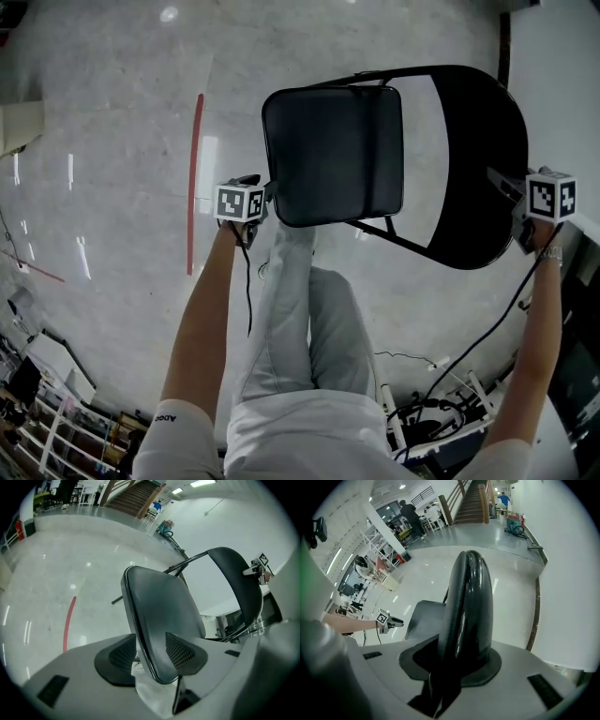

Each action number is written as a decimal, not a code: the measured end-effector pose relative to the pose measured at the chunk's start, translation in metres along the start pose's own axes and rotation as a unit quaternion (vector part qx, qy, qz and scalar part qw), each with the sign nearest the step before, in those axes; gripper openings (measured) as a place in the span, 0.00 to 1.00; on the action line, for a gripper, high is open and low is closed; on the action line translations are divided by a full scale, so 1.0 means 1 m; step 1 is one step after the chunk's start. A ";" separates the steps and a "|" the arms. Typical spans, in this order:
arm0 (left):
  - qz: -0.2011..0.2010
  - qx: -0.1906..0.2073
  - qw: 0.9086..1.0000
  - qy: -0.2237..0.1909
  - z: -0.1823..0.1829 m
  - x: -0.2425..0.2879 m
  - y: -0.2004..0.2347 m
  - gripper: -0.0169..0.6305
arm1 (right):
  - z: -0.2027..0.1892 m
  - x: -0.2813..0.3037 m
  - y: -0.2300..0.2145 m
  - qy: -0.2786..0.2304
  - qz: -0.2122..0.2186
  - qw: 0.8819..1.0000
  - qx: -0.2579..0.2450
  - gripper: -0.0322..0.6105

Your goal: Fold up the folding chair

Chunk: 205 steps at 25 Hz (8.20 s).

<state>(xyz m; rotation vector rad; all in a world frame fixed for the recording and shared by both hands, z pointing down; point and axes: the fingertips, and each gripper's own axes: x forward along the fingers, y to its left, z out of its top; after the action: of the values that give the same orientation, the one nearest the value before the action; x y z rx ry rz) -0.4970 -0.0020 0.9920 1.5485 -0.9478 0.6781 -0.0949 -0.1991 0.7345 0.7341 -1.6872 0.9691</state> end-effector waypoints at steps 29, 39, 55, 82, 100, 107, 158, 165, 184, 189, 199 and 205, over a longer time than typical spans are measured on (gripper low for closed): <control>0.059 -0.235 0.960 -0.143 -0.001 0.020 0.035 0.33 | 0.120 0.033 0.037 0.018 0.019 0.993 -0.115 0.24; -0.038 -0.284 0.942 -0.176 0.008 0.051 0.059 0.56 | 0.121 0.030 0.045 0.013 0.016 0.992 -0.124 0.24; -0.167 -0.226 0.949 -0.143 0.074 0.097 0.041 0.60 | 0.163 0.034 -0.004 0.020 0.038 0.992 -0.118 0.23; -0.121 -0.222 0.961 -0.110 0.154 0.081 -0.100 0.60 | 0.174 0.019 -0.215 0.023 0.187 0.980 -0.064 0.23; -0.088 -0.238 0.957 -0.139 0.207 0.109 -0.182 0.53 | 0.177 0.034 -0.330 0.009 0.189 0.979 -0.070 0.32; -0.045 -0.242 0.962 -0.123 0.225 0.112 -0.207 0.52 | 0.183 0.005 -0.328 0.003 0.151 0.984 -0.091 0.32; 0.021 -0.242 0.965 -0.101 0.370 0.108 -0.466 0.45 | 0.209 -0.170 -0.158 0.004 0.007 0.994 -0.107 0.15; 0.048 -0.233 0.966 -0.099 0.386 0.124 -0.487 0.44 | 0.210 -0.176 -0.157 0.001 -0.008 0.994 -0.112 0.15; 0.050 -0.180 0.981 -0.061 0.384 0.151 -0.512 0.47 | 0.209 -0.171 -0.151 0.002 -0.033 0.992 -0.121 0.15; 0.046 -0.125 0.986 -0.101 0.384 0.095 -0.510 0.48 | 0.209 -0.172 -0.154 0.002 -0.035 0.992 -0.120 0.15; -0.023 0.132 0.965 -0.224 0.433 -0.056 -0.578 0.47 | 0.198 -0.176 -0.144 0.000 0.025 0.995 -0.095 0.18; -0.001 0.306 0.926 -0.223 0.466 -0.106 -0.622 0.47 | 0.186 -0.196 -0.148 -0.047 0.123 0.991 0.004 0.24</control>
<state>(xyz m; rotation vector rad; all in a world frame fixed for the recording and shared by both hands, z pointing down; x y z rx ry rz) -0.0534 -0.4155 0.4946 2.3285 -1.1260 0.6678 0.0009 -0.4305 0.5546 0.5944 -1.8885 1.1266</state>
